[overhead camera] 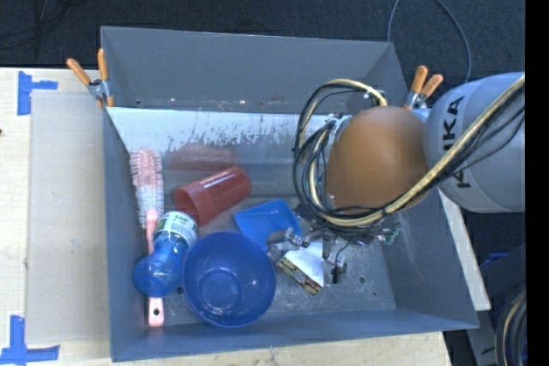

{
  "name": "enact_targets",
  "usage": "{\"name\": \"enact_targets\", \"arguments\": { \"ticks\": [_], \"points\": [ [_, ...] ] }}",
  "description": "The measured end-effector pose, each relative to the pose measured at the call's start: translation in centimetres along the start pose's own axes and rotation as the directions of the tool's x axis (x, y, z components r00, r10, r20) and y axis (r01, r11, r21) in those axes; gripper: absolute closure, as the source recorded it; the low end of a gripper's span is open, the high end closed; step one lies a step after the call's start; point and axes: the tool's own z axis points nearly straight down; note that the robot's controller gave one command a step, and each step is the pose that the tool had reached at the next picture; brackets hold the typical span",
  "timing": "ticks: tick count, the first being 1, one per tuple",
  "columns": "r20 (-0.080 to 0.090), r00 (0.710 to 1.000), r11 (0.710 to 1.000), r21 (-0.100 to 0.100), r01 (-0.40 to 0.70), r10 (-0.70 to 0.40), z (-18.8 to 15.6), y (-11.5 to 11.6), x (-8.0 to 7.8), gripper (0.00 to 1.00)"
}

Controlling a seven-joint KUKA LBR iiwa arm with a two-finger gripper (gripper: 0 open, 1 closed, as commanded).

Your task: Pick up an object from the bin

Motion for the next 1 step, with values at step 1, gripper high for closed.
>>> {"name": "enact_targets", "arguments": {
  "ticks": [1],
  "points": [
    [-0.003, 1.0, 1.0, -0.005, -0.002, 0.002, -2.82, 0.15, 0.05, 1.0]
  ]
}}
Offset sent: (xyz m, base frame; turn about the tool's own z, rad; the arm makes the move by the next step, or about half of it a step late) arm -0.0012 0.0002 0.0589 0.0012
